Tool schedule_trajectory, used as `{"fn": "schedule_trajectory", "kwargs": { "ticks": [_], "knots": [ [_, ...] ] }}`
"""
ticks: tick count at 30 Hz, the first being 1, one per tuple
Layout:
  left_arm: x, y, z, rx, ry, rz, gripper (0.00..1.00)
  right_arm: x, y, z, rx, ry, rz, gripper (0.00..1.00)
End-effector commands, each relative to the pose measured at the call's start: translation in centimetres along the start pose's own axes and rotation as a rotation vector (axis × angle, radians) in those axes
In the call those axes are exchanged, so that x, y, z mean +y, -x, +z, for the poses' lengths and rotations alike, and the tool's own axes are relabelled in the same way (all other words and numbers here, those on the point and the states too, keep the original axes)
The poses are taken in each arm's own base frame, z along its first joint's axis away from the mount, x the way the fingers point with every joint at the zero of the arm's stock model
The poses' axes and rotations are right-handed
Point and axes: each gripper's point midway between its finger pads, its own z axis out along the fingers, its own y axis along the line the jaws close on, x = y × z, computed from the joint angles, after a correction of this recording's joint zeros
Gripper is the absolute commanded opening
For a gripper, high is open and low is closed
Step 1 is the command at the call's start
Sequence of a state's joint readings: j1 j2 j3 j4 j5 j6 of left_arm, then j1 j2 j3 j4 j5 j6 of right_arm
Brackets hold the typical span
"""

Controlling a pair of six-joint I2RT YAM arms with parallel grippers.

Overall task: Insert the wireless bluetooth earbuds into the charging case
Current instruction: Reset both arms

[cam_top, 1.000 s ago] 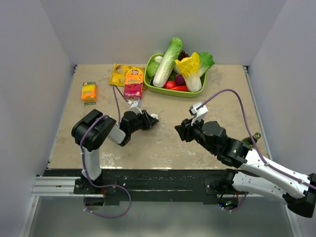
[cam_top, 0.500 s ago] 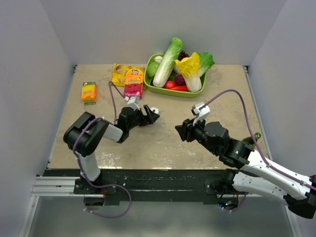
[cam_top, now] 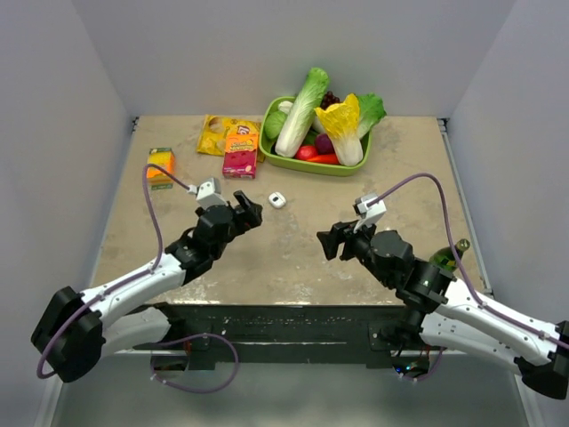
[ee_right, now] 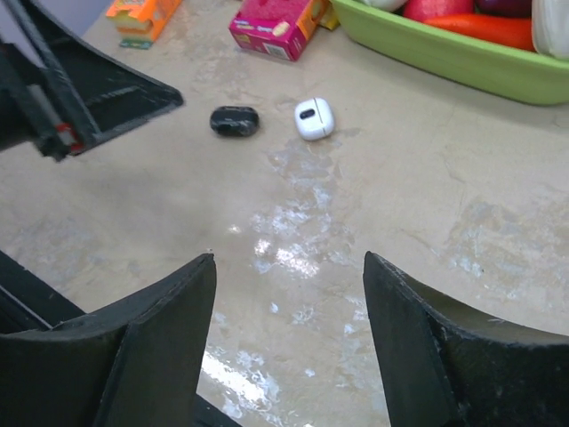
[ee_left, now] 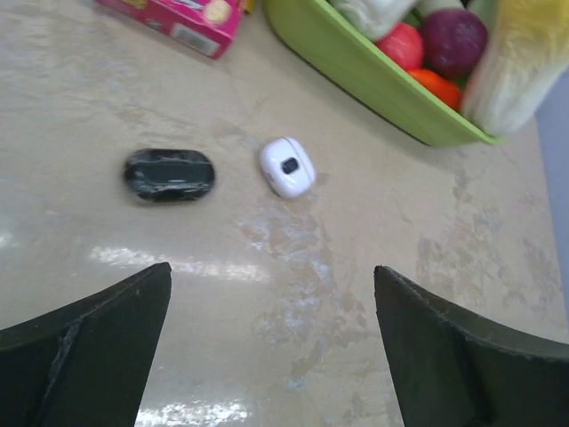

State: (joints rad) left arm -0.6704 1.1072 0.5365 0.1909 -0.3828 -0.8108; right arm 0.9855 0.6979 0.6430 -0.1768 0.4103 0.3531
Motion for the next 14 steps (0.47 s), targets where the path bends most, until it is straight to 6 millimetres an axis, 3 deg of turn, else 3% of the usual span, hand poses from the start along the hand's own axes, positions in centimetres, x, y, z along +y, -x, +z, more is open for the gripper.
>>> {"fn": "schedule_trajectory", "kwargs": {
  "ticks": [1,8,11,13,14],
  "knots": [
    [6.1,0.9,-2.3,-0.056,0.366,-0.077,1.0,-1.6,0.9,0.7,-0.088,-0.112,0.119,0.72],
    [5.2,-0.2,-2.6,0.094,0.366,0.053,1.0,-2.5,0.8,1.0,-0.09,-0.173,0.131,0.87],
    [4.6,-2.2,-2.8,0.117,0.193,0.1,1.0,-2.7,0.4,1.1,-0.073,-0.191,0.12,0.91],
    [2.8,-1.4,-4.0,0.071,0.036,0.087,1.0,-3.1,0.2,1.1,-0.062,-0.219,0.114,0.93],
    [1.8,-0.4,-4.2,0.02,-0.026,0.068,1.0,-3.4,0.1,1.1,-0.062,-0.24,0.143,0.98]
  ]
}}
